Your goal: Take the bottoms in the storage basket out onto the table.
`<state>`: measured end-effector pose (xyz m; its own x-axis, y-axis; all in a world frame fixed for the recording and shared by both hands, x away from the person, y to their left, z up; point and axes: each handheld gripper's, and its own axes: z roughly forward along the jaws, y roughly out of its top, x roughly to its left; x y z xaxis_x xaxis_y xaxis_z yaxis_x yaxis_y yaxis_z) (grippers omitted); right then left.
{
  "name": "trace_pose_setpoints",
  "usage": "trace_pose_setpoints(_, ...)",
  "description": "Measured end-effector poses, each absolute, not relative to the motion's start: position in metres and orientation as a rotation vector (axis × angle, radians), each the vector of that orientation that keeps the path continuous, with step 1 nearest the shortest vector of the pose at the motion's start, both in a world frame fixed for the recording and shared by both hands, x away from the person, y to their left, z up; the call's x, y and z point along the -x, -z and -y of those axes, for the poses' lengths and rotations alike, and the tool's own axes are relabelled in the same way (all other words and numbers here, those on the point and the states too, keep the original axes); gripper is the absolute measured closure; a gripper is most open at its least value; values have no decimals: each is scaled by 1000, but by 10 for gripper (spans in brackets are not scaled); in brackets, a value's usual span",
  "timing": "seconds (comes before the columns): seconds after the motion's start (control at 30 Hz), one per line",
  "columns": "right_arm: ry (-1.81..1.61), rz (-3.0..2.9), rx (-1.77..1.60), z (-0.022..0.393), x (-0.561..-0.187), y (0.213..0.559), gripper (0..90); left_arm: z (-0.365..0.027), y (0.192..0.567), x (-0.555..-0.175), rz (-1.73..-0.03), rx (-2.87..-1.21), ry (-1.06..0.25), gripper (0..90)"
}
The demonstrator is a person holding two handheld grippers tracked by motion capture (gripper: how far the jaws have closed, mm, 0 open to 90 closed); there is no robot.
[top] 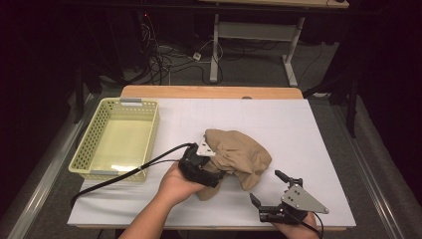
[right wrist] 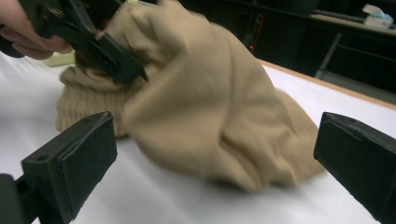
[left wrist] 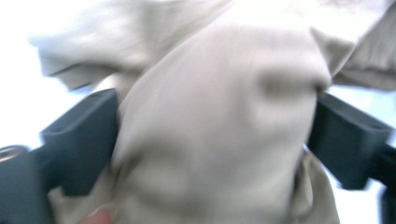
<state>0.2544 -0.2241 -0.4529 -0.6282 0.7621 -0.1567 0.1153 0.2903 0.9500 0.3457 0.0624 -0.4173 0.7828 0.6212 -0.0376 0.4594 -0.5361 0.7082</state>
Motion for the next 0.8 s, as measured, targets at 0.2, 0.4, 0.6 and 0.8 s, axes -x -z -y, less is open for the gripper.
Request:
trace_pose_setpoints(0.2, -1391, -1987, -764, 207, -267, 447, 8, -94, 424, -320, -836, -2095, -308, 15)
trace_pose_setpoints(0.4, -1407, -2076, -814, 196, -287, 449, 45, -124, 444, -297, -906, -1970, -306, 0)
trace_pose_setpoints(0.6, -1420, -2086, -862, 196, -297, 448, 221, -147, 463, -271, -981, -1899, -323, 0)
trace_pose_setpoints(0.8, -1417, -2074, -883, 202, -300, 448, 527, -166, 471, -250, -1041, -1857, -339, 0)
